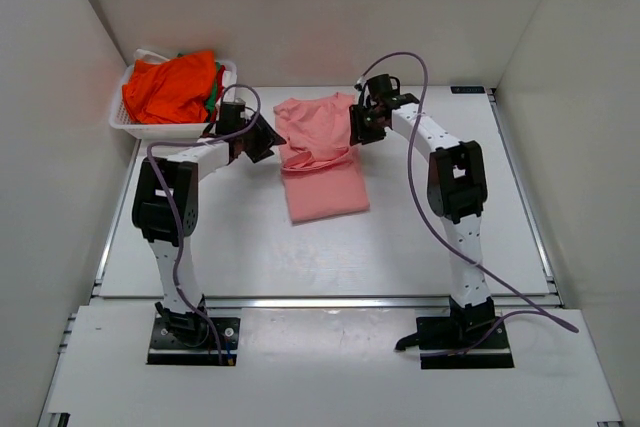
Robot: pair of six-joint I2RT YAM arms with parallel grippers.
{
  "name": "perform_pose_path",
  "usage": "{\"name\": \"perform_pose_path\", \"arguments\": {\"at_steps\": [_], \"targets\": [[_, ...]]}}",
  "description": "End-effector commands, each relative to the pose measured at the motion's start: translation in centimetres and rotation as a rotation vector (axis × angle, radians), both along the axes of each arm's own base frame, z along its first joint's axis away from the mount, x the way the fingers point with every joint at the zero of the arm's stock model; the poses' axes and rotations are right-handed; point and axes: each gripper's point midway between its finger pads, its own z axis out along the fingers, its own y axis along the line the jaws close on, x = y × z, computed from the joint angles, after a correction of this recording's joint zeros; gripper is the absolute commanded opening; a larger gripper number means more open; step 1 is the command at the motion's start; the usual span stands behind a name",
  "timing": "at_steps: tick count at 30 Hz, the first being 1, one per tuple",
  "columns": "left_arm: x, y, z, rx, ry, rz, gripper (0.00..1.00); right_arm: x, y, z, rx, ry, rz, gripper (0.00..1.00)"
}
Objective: Fold and stack the t-shirts
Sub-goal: Fold the folded rectangular tshirt in 1/3 of the way, then grab one side of the 2/3 rectangular tshirt with both arms
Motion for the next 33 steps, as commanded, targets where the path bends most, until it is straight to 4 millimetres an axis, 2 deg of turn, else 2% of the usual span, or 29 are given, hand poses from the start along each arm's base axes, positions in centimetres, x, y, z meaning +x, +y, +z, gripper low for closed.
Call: {"name": "perform_pose_path", "arguments": {"at_steps": [1, 2, 3, 4, 5, 6, 7, 8, 9, 11, 12, 14, 15, 17, 18, 21, 22, 23, 24, 29, 33], "targets": [[3.5, 0.7, 6.5, -0.053, -0.168, -0.004, 0.65, 2.9, -3.9, 6.4, -0.074, -0.188, -0.188, 0.39], [3.5, 0.8, 6.7, -0.042, -0.172, -0.017, 0.66, 2.7, -4.7, 7.9, -0.086, -0.213, -0.221, 0.40], [2.9, 0.9, 7.3, -0.033, -0.168, -0.029, 0.66, 2.0, -5.5, 7.2, -0.107, -0.202, -0.254, 0.40], [1.9, 1.4, 6.8, -0.013, -0.144, -0.034, 0.67, 0.5, -6.3, 7.0, -0.115, -0.183, -0.288, 0.40], [0.3, 0.8, 5.4, -0.010, -0.104, -0.066, 0.68, 0.0, -5.9, 9.0, -0.082, -0.233, -0.293, 0.40], [-1.2, 0.6, 5.6, -0.019, -0.082, -0.088, 0.68, -1.9, -5.5, 6.7, -0.070, -0.187, -0.266, 0.43], [-3.5, -0.3, 4.7, -0.012, -0.048, -0.135, 0.67, -4.1, -5.9, 6.1, -0.064, -0.158, -0.271, 0.44], [-6.0, -0.3, 2.3, -0.005, 0.019, -0.158, 0.67, -5.0, -4.6, 7.3, -0.001, -0.179, -0.228, 0.45], [-7.3, -0.8, 2.5, 0.005, 0.019, -0.174, 0.68, -7.2, -4.2, 5.6, 0.006, -0.128, -0.204, 0.44], [-12.6, -2.3, 0.0, 0.045, 0.081, -0.241, 0.69, -9.8, -3.3, 5.4, 0.026, -0.110, -0.161, 0.42], [-13.6, -2.1, -0.7, 0.069, 0.096, -0.236, 0.69, -11.5, -2.7, 3.9, 0.021, -0.066, -0.141, 0.42], [-18.0, -3.1, -3.1, 0.095, 0.167, -0.290, 0.68, -14.2, -2.3, 2.7, 0.036, -0.019, -0.130, 0.43], [-19.1, -3.2, -3.9, 0.121, 0.185, -0.301, 0.68, -14.8, -2.0, 2.5, 0.044, -0.016, -0.123, 0.44], [-20.4, -3.3, -4.6, 0.133, 0.194, -0.280, 0.69, -16.5, -1.4, 1.5, 0.058, 0.004, -0.130, 0.45], [-21.1, -3.6, -4.8, 0.128, 0.193, -0.261, 0.68, -17.3, -1.9, 0.7, 0.048, 0.020, -0.143, 0.45], [-20.9, -3.4, -4.4, 0.144, 0.136, -0.144, 0.68, -17.5, -1.9, 0.2, 0.078, 0.023, -0.198, 0.46], [-21.0, -2.8, -4.8, 0.158, 0.136, -0.087, 0.69, -17.6, -2.0, -0.1, 0.082, 0.025, -0.211, 0.46], [-20.3, -2.6, -4.1, 0.160, 0.099, -0.049, 0.68, -17.6, -1.8, -0.4, 0.088, 0.024, -0.212, 0.45], [-20.5, -2.9, -3.8, 0.136, 0.094, -0.038, 0.68, -17.8, -1.9, -1.1, 0.078, 0.036, -0.228, 0.44], [-19.4, -1.3, -4.1, 0.146, 0.068, 0.087, 0.67, -17.6, -1.4, -1.3, 0.105, 0.032, -0.224, 0.44], [-18.2, -2.0, -4.2, 0.132, 0.073, 0.111, 0.66, -17.2, -1.5, -1.5, 0.146, 0.038, -0.230, 0.43]]}}
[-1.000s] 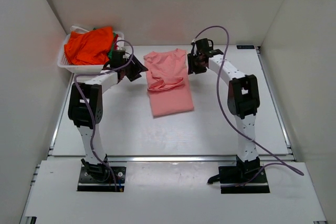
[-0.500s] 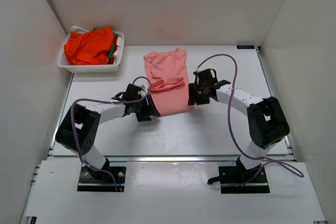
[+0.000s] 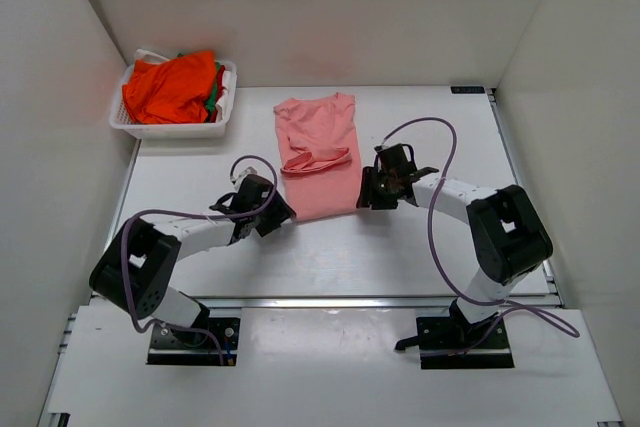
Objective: Fold and stack the t-shirts
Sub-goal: Grab one side of the 2/3 rectangular tshirt with both arms, then fold the long partially folded tshirt into a neat square
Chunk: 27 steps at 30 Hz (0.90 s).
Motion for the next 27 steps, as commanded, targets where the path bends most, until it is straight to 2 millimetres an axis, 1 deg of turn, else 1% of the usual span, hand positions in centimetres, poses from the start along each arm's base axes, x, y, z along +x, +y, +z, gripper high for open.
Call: {"name": "perform_pose_path", "arguments": {"at_steps": [1, 2, 3, 5, 6, 7, 8, 9, 10, 11, 12, 13, 14, 15, 16, 18, 19, 20, 22, 24, 25, 26, 27], "targets": [[2.3, 0.0, 0.5, -0.012, -0.043, 0.088, 0.66, 1.7, 0.4, 1.5, 0.072, -0.067, -0.033, 0.43], [2.8, -0.6, 0.9, -0.028, -0.054, 0.085, 0.65, 1.6, 0.3, 1.4, 0.068, -0.061, -0.029, 0.43], [2.8, -1.0, 0.3, -0.027, -0.035, 0.073, 0.65, 1.7, 0.6, 1.4, 0.075, -0.055, -0.026, 0.43], [3.7, -1.6, 0.1, -0.030, -0.029, 0.081, 0.64, 1.7, 0.3, 0.6, 0.065, -0.032, -0.028, 0.39], [3.8, -2.0, 0.1, -0.033, -0.027, 0.076, 0.62, 1.8, 0.3, 0.8, 0.070, -0.033, -0.022, 0.34], [4.1, -2.3, 0.0, -0.031, -0.026, 0.074, 0.58, 1.9, 0.1, 0.6, 0.070, -0.024, -0.029, 0.26], [4.5, -2.1, 0.0, -0.036, -0.024, 0.086, 0.35, 1.6, 0.1, 0.4, 0.070, -0.011, -0.025, 0.00], [4.7, -2.2, 0.0, -0.042, -0.022, 0.090, 0.08, 1.4, 0.2, 0.4, 0.068, -0.006, -0.020, 0.00], [5.3, -2.3, 0.8, -0.053, -0.033, 0.089, 0.00, 1.1, 0.3, 0.7, 0.064, -0.002, -0.011, 0.00], [5.6, -2.4, 1.5, -0.058, -0.039, 0.078, 0.00, 1.4, 0.2, 1.9, 0.070, -0.030, -0.014, 0.00], [6.0, -1.9, 2.7, -0.047, -0.052, 0.071, 0.00, 1.3, 0.1, 3.0, 0.061, -0.052, -0.015, 0.00], [6.1, -1.9, 3.3, -0.046, -0.058, 0.060, 0.00, 1.2, -0.1, 3.5, 0.044, -0.066, -0.017, 0.00], [6.6, -1.2, 4.7, -0.037, -0.086, 0.060, 0.00, 1.3, -0.1, 4.9, 0.059, -0.096, -0.017, 0.01], [6.8, -0.9, 6.0, -0.041, -0.109, 0.054, 0.00, 0.9, -0.2, 5.7, 0.062, -0.103, -0.013, 0.00], [6.8, -0.7, 6.5, -0.040, -0.122, 0.049, 0.01, 0.7, -0.4, 6.2, 0.067, -0.107, -0.019, 0.00], [6.2, 0.3, 7.3, -0.040, -0.126, 0.046, 0.01, 0.5, -0.8, 7.6, 0.065, -0.140, -0.022, 0.00], [5.4, 0.2, 6.9, -0.041, -0.106, 0.028, 0.01, -0.1, -0.7, 7.9, 0.066, -0.142, -0.017, 0.00], [5.2, 0.5, 7.2, -0.040, -0.111, 0.027, 0.01, -0.6, -0.6, 8.0, 0.068, -0.139, -0.011, 0.00], [3.5, 0.6, 7.3, -0.040, -0.091, -0.014, 0.00, -1.7, -0.4, 9.3, 0.082, -0.161, 0.004, 0.00], [1.9, -0.2, 8.3, -0.065, -0.092, -0.063, 0.00, -2.5, 0.2, 10.9, 0.086, -0.188, 0.019, 0.00], [1.0, -0.2, 9.0, -0.068, -0.099, -0.075, 0.00, -3.3, 0.3, 11.7, 0.086, -0.201, 0.025, 0.00], [0.3, -0.4, 9.0, -0.073, -0.094, -0.090, 0.00, -4.1, 0.5, 12.1, 0.084, -0.198, 0.040, 0.00], [-0.5, -0.4, 9.7, -0.085, -0.099, -0.108, 0.00, -4.9, 0.5, 13.0, 0.090, -0.205, 0.049, 0.01]]}}
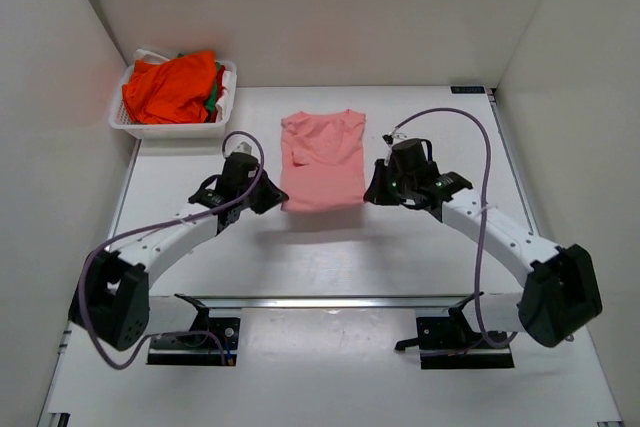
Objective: Fold and stack the t-shirts
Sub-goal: Fold the long partially folded tshirt into a neat square
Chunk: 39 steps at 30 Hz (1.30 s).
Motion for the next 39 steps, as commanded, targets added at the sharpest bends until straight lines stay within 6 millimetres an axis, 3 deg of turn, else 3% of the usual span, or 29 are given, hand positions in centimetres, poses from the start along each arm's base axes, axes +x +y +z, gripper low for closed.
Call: {"name": "perform_pose_path", "arguments": {"at_steps": [1, 4, 7, 13, 17, 19, 21, 22, 27, 28, 29, 32, 33, 34, 35, 36, 37, 38, 39], "targets": [[-3.6, -0.2, 1.6, -0.011, 0.011, -0.090, 0.00, -2.3, -0.5, 3.0, -0.007, -0.037, 0.001, 0.00], [-4.8, 0.1, 2.9, -0.052, 0.008, -0.111, 0.04, -3.8, -0.4, 4.7, 0.021, -0.056, 0.018, 0.00], [-4.7, 0.4, 4.1, -0.099, -0.014, -0.108, 0.07, -4.4, -0.4, 5.5, 0.041, -0.054, 0.029, 0.00], [-0.7, 1.0, 5.6, -0.123, -0.039, -0.067, 0.07, -1.3, -0.5, 6.5, 0.040, -0.069, 0.047, 0.00], [3.6, 1.2, 5.7, -0.124, -0.042, -0.056, 0.08, 2.8, -0.9, 6.5, 0.032, -0.076, 0.036, 0.00], [5.5, 1.0, 5.8, -0.132, -0.036, -0.054, 0.07, 5.3, -1.3, 7.4, 0.042, -0.102, 0.033, 0.00], [8.3, 0.7, 7.3, -0.137, -0.070, -0.053, 0.07, 7.8, -1.6, 6.9, 0.037, -0.089, 0.023, 0.00], [9.3, 0.7, 6.2, -0.134, -0.045, -0.051, 0.07, 9.1, -1.9, 8.0, 0.044, -0.116, 0.019, 0.00], [16.0, 0.9, 4.6, -0.135, -0.041, -0.026, 0.07, 16.0, -1.7, 5.7, 0.018, -0.094, 0.017, 0.00], [17.2, 0.7, 5.6, -0.144, -0.066, -0.021, 0.08, 16.7, -1.6, 5.3, 0.016, -0.091, 0.021, 0.00], [18.0, 0.8, 3.6, -0.133, -0.028, -0.017, 0.09, 18.3, -1.2, 4.8, 0.027, -0.084, 0.019, 0.00], [21.2, 1.6, 1.7, -0.121, -0.022, 0.031, 0.24, 22.7, -1.3, 2.5, -0.002, -0.075, 0.012, 0.00], [22.6, 2.0, 1.2, -0.134, -0.036, 0.051, 0.41, 24.5, -0.9, 2.0, -0.015, -0.090, 0.005, 0.00], [23.5, 2.4, 1.7, -0.141, -0.062, 0.066, 0.51, 25.6, -1.7, -1.0, -0.057, -0.044, -0.024, 0.00], [24.3, 2.8, 1.2, -0.145, -0.064, 0.094, 0.57, 27.5, -2.2, 0.9, -0.083, -0.114, -0.053, 0.05], [25.2, 3.3, 1.7, -0.156, -0.093, 0.115, 0.59, 28.7, -2.1, 0.9, -0.097, -0.136, -0.056, 0.09], [25.8, 3.6, 2.7, -0.159, -0.125, 0.132, 0.62, 29.4, -3.2, -0.4, -0.135, -0.117, -0.097, 0.16], [26.3, 3.9, 3.7, -0.166, -0.162, 0.150, 0.64, 30.4, -3.8, 1.0, -0.165, -0.159, -0.126, 0.26], [26.3, 4.2, 4.9, -0.165, -0.197, 0.162, 0.66, 30.7, -4.4, 0.9, -0.175, -0.160, -0.148, 0.35]]}}
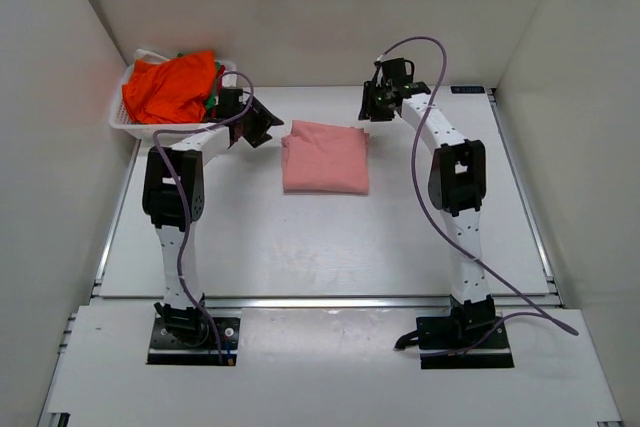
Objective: Fold and stack the t-shirts
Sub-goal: Fold the long partially folded tshirt into a neat square, then put the neatly folded tshirt into the corner of the board with the right arm
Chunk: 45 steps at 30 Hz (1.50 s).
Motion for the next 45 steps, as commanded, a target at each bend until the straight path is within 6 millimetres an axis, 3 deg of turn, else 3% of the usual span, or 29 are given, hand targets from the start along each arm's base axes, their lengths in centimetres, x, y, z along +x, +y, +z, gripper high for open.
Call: {"name": "perform_pose_path", "arguments": {"at_steps": [1, 2, 3, 4, 5, 6, 8, 12, 15, 19, 20, 22, 23, 24, 25, 26, 27, 28, 29, 34, 35, 38, 39, 40, 42, 45], "targets": [[2.7, 1.3, 9.2, -0.018, -0.255, 0.069, 0.69, 2.1, -3.5, 4.9, -0.093, -0.117, -0.108, 0.39], [2.6, 2.1, 9.1, 0.004, -0.252, 0.094, 0.70, 1.9, -4.0, 5.8, -0.085, -0.130, -0.118, 0.43], [2.1, 1.8, 10.1, 0.016, -0.272, 0.075, 0.70, 1.0, -3.7, 4.6, -0.074, -0.097, -0.117, 0.50], [1.5, 1.9, 9.8, 0.034, -0.265, 0.055, 0.70, 0.2, -4.4, 4.0, -0.053, -0.081, -0.132, 0.52], [0.7, 1.6, 9.4, 0.031, -0.245, 0.040, 0.70, -1.8, -4.0, 3.4, -0.033, -0.049, -0.104, 0.55], [0.2, 0.8, 9.5, 0.012, -0.244, -0.001, 0.69, -2.1, -3.2, 3.5, 0.042, -0.056, -0.091, 0.60], [-1.4, 0.3, 8.0, -0.013, -0.204, -0.034, 0.68, -5.2, -2.4, 1.6, 0.144, 0.018, -0.087, 0.63], [-5.9, -0.7, 6.7, -0.059, -0.165, -0.082, 0.68, -8.2, -0.6, -2.2, 0.160, 0.128, -0.102, 0.66], [-8.1, -0.4, 7.0, -0.059, -0.177, -0.100, 0.68, -9.3, 2.7, -3.4, 0.203, 0.150, -0.051, 0.67], [-10.0, 1.6, 7.2, -0.049, -0.179, -0.088, 0.68, -9.3, 6.9, -5.0, 0.301, 0.219, 0.013, 0.74], [-10.4, 1.6, 7.0, -0.053, -0.173, -0.093, 0.68, -9.6, 7.4, -6.4, 0.302, 0.255, 0.019, 0.76], [-11.1, 2.9, 7.4, -0.049, -0.164, -0.071, 0.69, -8.7, 8.5, -6.0, 0.282, 0.254, 0.039, 0.76], [-11.1, 3.8, 7.7, -0.041, -0.173, -0.053, 0.68, -8.8, 8.8, -7.1, 0.262, 0.289, 0.037, 0.69], [-11.2, 3.8, 8.0, -0.044, -0.178, -0.057, 0.68, -9.7, 9.1, -7.3, 0.250, 0.329, 0.062, 0.32], [-11.2, 4.3, 8.2, -0.044, -0.186, -0.044, 0.68, -9.0, 8.9, -7.9, 0.229, 0.325, 0.070, 0.13], [-11.3, 4.6, 8.1, -0.045, -0.183, -0.046, 0.68, -8.8, 8.3, -8.4, 0.191, 0.350, 0.063, 0.00], [-11.2, 4.6, 8.6, -0.046, -0.195, -0.051, 0.67, -9.7, 6.7, -9.9, 0.110, 0.403, 0.065, 0.00], [-11.3, 4.6, 8.6, -0.049, -0.192, -0.058, 0.68, -8.8, 5.1, -8.8, 0.054, 0.390, 0.071, 0.00], [-11.3, 4.8, 8.7, -0.046, -0.194, -0.058, 0.68, -8.5, 3.4, -9.9, -0.022, 0.398, 0.048, 0.00], [-12.1, 4.0, 7.7, -0.074, -0.175, -0.096, 0.68, -6.0, -11.3, -8.2, -0.356, 0.376, -0.130, 0.00], [-12.1, 3.9, 7.8, -0.077, -0.181, -0.108, 0.68, -6.0, -14.0, -9.0, -0.378, 0.384, -0.147, 0.00], [-12.4, 3.5, 7.5, -0.087, -0.174, -0.128, 0.68, -5.2, -21.2, -7.5, -0.452, 0.321, -0.264, 0.00], [-12.8, 3.1, 7.3, -0.083, -0.166, -0.140, 0.68, -4.7, -22.0, -7.2, -0.473, 0.294, -0.267, 0.00], [-12.9, 3.0, 7.0, -0.082, -0.157, -0.147, 0.68, -4.3, -25.1, -6.9, -0.477, 0.281, -0.321, 0.00], [-13.1, 2.9, 7.3, -0.069, -0.168, -0.168, 0.67, -3.3, -29.3, -5.9, -0.521, 0.234, -0.347, 0.00], [-13.4, 2.7, 7.0, -0.068, -0.164, -0.184, 0.68, -1.5, -33.5, -5.3, -0.634, 0.176, -0.370, 0.00]]}}
